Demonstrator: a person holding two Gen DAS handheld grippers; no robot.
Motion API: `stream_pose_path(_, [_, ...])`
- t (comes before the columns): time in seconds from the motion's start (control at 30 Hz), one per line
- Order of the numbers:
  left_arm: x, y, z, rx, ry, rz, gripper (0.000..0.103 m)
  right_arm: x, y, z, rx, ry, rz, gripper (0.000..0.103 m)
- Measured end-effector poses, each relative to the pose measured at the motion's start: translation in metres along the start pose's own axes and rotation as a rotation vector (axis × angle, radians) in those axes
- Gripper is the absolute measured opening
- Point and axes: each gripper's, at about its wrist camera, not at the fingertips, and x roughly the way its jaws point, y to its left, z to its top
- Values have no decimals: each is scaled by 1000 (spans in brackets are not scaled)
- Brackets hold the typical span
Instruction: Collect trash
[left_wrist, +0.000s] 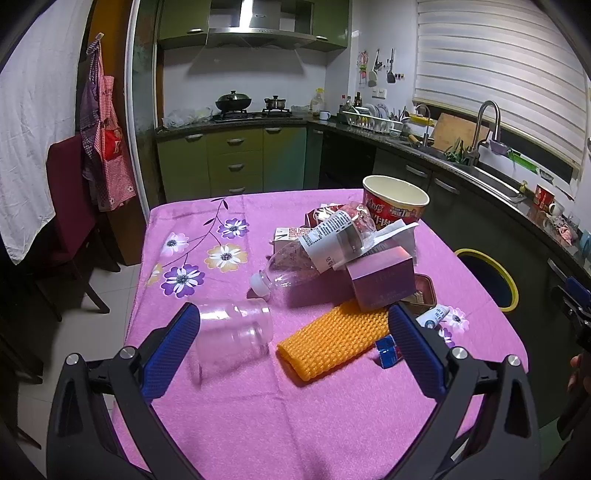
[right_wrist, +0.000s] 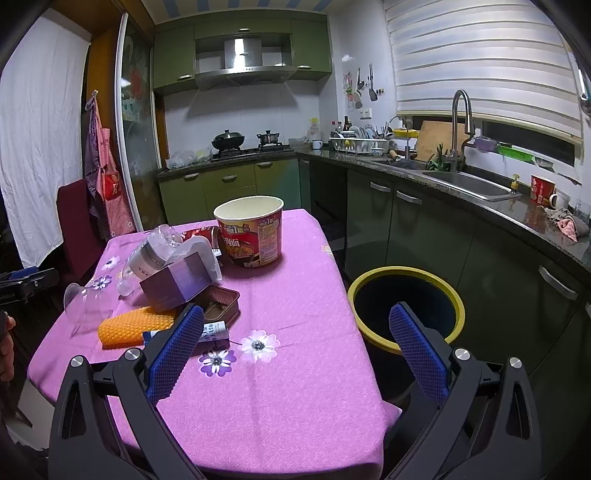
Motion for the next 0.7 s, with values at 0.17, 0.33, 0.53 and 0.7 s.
stream_pose_path(0.17, [1, -1, -1, 2, 4, 1, 97, 1, -1, 0, 4, 2, -3, 99])
stream_pose_path(0.33, [2, -2, -1, 5, 5, 0, 97, 2, -1, -1, 2, 4, -3, 99])
stream_pose_path(0.53, [2, -3, -2, 7, 6, 1, 97, 2, -2, -1, 3, 3, -5, 99])
stream_pose_path(0.7, [2, -3, -2, 6, 7, 0, 97, 3, -2, -2, 3, 4, -4, 99])
